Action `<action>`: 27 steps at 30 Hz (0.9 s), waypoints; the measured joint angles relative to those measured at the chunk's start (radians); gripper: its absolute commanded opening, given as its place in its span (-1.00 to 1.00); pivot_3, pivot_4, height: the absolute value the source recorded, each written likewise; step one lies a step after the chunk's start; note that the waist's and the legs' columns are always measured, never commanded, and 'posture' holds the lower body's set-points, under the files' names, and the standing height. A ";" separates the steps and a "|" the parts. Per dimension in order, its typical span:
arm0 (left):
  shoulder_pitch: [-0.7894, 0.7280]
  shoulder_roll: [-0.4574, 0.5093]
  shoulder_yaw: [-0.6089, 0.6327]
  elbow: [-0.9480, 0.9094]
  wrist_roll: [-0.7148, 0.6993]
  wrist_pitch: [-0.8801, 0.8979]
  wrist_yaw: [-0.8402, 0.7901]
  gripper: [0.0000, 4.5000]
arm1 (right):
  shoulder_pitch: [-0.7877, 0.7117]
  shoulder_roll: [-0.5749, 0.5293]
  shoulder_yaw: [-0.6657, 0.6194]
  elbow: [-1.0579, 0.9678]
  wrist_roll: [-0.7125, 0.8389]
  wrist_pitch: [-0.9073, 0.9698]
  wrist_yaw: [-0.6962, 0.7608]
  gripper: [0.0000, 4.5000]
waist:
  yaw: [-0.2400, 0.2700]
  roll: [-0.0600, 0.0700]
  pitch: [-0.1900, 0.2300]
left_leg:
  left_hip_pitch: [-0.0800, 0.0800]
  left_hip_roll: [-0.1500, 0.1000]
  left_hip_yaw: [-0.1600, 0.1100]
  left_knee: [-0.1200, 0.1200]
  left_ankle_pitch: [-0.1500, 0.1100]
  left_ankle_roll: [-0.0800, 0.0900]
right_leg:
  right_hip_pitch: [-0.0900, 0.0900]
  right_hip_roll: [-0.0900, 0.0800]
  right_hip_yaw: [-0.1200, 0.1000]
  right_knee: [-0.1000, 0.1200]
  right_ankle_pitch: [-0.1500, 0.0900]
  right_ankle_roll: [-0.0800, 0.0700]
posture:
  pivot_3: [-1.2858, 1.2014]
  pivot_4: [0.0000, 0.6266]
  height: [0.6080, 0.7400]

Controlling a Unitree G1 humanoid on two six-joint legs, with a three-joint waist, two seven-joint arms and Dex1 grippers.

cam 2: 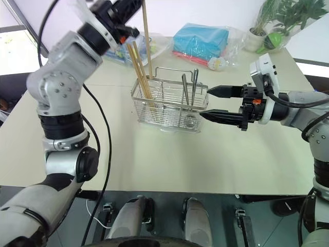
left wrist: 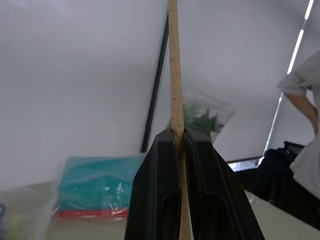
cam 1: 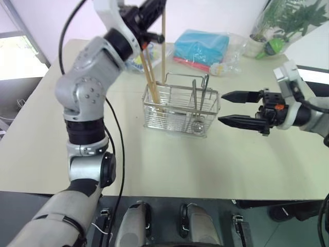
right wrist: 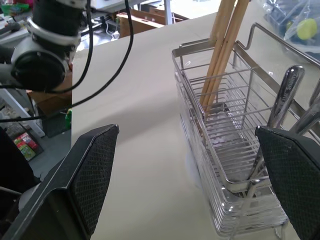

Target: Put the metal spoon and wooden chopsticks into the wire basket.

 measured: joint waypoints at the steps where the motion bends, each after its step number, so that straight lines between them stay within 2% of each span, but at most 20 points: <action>1: 0.013 0.001 -0.006 0.000 0.010 -0.009 -0.002 -0.98 | 0.005 0.000 -0.008 -0.002 0.004 0.001 -0.004 1.00 | 0.002 0.000 0.000 | 0.000 0.000 0.000 0.000 -0.001 0.001 | 0.000 0.000 0.000 0.000 0.000 0.000 | 0.03 -0.52 0.63; 4: 0.051 0.000 -0.020 -0.001 0.032 -0.041 -0.006 -0.98 | 0.013 0.000 -0.026 -0.003 0.009 0.002 -0.014 1.00 | 0.007 0.000 0.000 | 0.000 0.000 0.000 0.000 -0.002 0.003 | 0.000 0.000 0.000 0.000 0.000 0.000 | 0.03 -0.52 0.63; 5: 0.065 -0.008 -0.021 -0.008 0.030 -0.044 -0.009 -0.83 | 0.013 0.000 -0.028 -0.003 0.012 0.002 -0.016 1.00 | 0.009 0.000 0.000 | 0.000 0.000 0.000 0.000 -0.002 0.003 | 0.000 0.000 0.000 0.000 0.000 0.000 | 0.03 -0.52 0.63; 7: 0.096 -0.039 -0.020 -0.026 0.006 -0.042 -0.018 -0.52 | 0.014 0.000 -0.028 -0.003 0.013 0.002 -0.022 1.00 | 0.011 0.000 0.000 | -0.001 0.000 -0.001 0.002 -0.002 0.003 | 0.000 -0.001 0.000 0.000 0.000 0.000 | 0.03 -0.52 0.63; 14: 0.145 -0.077 -0.011 -0.062 -0.069 -0.012 -0.014 0.99 | 0.011 0.000 -0.024 0.002 0.013 0.002 -0.023 1.00 | 0.007 0.000 0.000 | -0.001 0.000 -0.001 0.003 -0.004 0.006 | 0.000 0.000 0.000 0.000 0.000 0.000 | 0.03 -0.52 0.63; 16: 0.145 -0.063 -0.002 -0.069 -0.083 0.006 0.000 0.99 | 0.000 0.000 -0.019 0.012 0.010 0.000 -0.021 1.00 | 0.007 0.000 0.000 | -0.001 0.000 -0.001 0.003 -0.004 0.006 | 0.000 0.000 0.000 0.000 0.000 0.000 | 0.03 -0.52 0.63; 19: 0.145 0.010 0.013 -0.070 -0.093 0.043 -0.006 0.99 | -0.008 0.000 -0.008 0.025 -0.010 -0.014 -0.011 1.00 | 0.006 0.000 0.000 | -0.001 0.000 -0.001 0.003 -0.005 0.008 | 0.000 0.000 0.000 0.000 0.000 0.000 | 0.03 -0.52 0.63; 23: 0.150 0.291 0.008 -0.092 -0.098 0.103 -0.185 0.99 | -0.021 -0.001 0.028 0.085 -0.084 -0.074 0.010 1.00 | -0.001 0.001 0.000 | -0.002 0.000 0.000 0.002 -0.004 0.007 | -0.001 0.000 0.000 0.000 0.000 0.000 | 0.03 -0.52 0.63; 27: 0.223 0.691 0.018 -0.144 -0.112 0.127 -0.524 0.99 | -0.042 -0.037 0.060 0.213 -0.177 -0.161 0.077 1.00 | -0.019 0.002 0.001 | -0.002 0.000 0.001 0.000 -0.002 0.002 | -0.002 0.000 0.000 -0.001 0.000 0.000 | 0.03 -0.52 0.63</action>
